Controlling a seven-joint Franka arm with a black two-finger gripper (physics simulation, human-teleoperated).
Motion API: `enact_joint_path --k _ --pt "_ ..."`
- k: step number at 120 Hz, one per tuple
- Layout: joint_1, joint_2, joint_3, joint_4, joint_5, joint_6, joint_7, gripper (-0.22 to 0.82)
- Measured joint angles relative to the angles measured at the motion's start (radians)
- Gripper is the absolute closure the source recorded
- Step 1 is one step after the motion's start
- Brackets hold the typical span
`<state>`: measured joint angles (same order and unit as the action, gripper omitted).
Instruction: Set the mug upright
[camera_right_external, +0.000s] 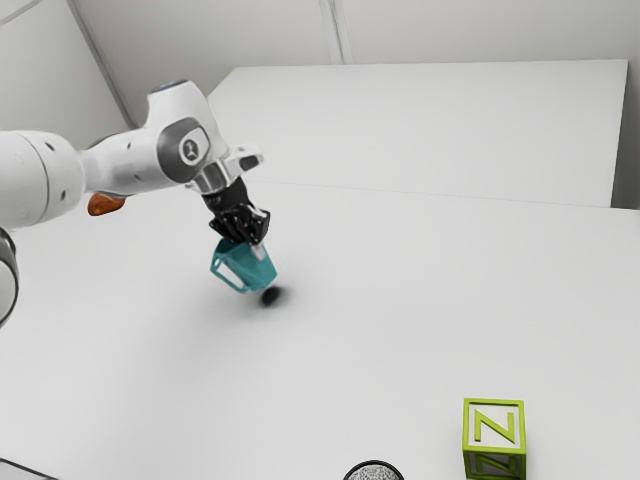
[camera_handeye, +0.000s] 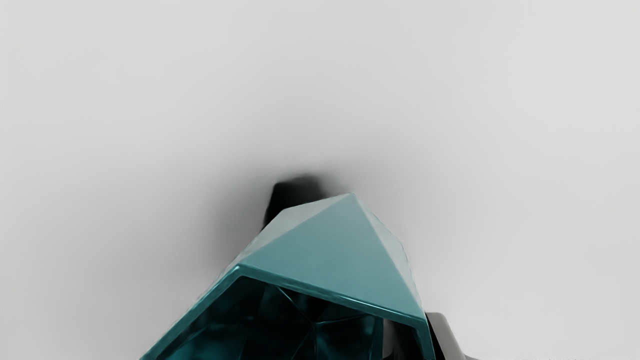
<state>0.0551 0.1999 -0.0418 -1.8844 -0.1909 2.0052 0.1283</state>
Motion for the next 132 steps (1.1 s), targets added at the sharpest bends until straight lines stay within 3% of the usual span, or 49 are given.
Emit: enact_joint_path --k 52,132 --pt "-0.028 -0.036 -0.003 -0.113 0.250 0.168 -0.134 0.78" --pt "-0.029 -0.002 -0.007 -0.162 0.281 0.226 -0.264 0.78"
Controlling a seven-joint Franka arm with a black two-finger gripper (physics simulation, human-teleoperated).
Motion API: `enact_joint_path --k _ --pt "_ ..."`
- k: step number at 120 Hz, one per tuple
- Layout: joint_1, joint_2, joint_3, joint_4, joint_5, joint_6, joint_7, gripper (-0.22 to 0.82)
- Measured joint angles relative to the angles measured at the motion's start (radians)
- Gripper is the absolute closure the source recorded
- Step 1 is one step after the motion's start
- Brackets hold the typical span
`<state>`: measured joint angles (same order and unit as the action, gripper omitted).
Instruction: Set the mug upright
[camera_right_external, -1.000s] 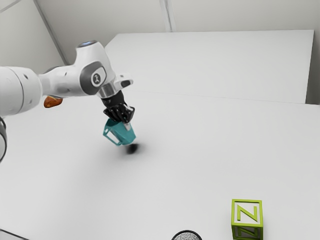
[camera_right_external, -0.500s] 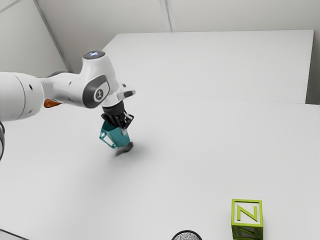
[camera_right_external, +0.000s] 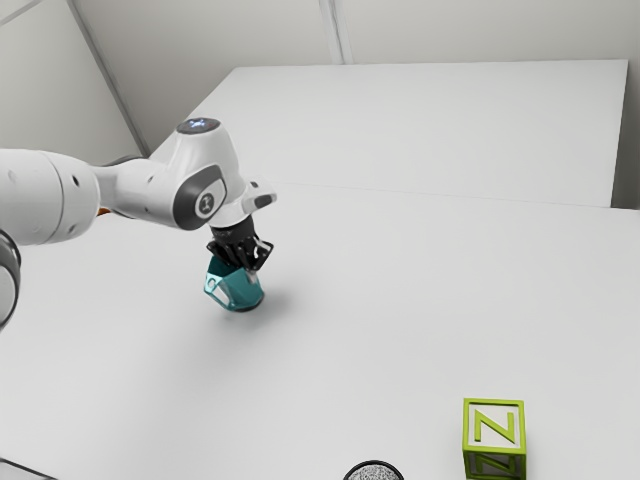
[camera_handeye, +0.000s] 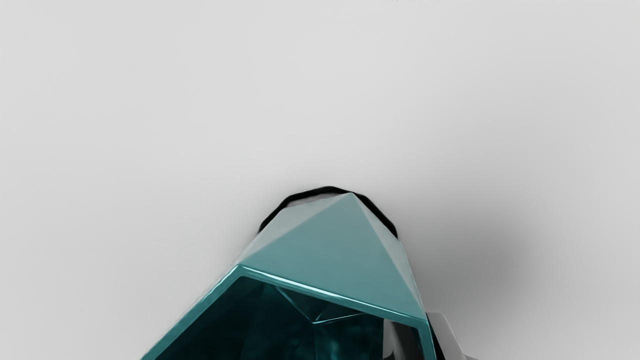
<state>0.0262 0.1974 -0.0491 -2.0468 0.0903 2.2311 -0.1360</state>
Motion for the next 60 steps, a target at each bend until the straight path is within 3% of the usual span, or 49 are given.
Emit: enact_joint_path --k 7,25,35,60 --pt "0.000 0.001 0.000 0.000 0.000 0.002 -0.006 0.76" --pt "0.000 -0.007 -0.005 0.000 -0.009 -0.002 -0.010 0.42" --pt "0.000 -0.019 -0.005 0.001 -0.010 -0.005 -0.012 0.29" --pt "0.003 -0.077 -0.017 0.015 -0.012 -0.020 -0.014 0.11"
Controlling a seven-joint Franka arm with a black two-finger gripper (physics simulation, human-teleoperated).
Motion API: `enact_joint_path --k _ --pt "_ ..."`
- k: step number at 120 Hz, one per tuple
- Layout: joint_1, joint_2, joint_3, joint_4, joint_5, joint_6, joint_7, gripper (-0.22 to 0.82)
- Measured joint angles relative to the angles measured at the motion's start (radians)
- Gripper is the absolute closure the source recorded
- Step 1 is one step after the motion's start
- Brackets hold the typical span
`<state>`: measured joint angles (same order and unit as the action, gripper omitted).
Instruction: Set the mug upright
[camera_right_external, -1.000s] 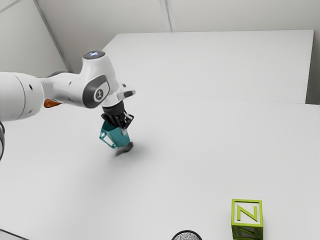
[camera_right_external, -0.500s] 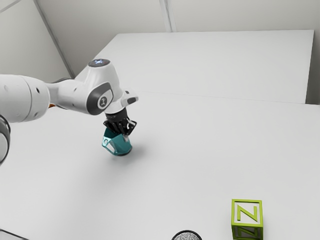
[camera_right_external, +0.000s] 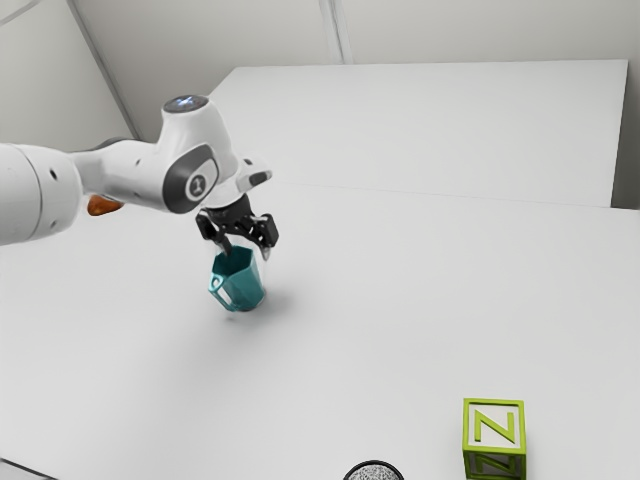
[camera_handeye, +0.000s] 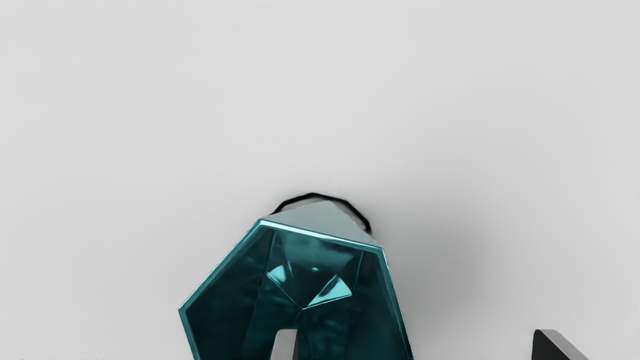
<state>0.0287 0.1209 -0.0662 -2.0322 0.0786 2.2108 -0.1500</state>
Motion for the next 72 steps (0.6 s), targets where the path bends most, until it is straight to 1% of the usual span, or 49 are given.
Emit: enact_joint_path --k 11,28,48,72 --pt "-0.005 -0.024 -0.006 0.025 0.000 -0.023 0.000 0.07" --pt "-0.006 -0.042 -0.007 0.108 -0.011 -0.080 0.021 0.04" --pt "-0.018 -0.071 -0.006 0.209 -0.016 -0.129 0.045 0.02" --pt "-0.039 -0.074 -0.007 0.361 0.031 -0.243 0.066 0.01"
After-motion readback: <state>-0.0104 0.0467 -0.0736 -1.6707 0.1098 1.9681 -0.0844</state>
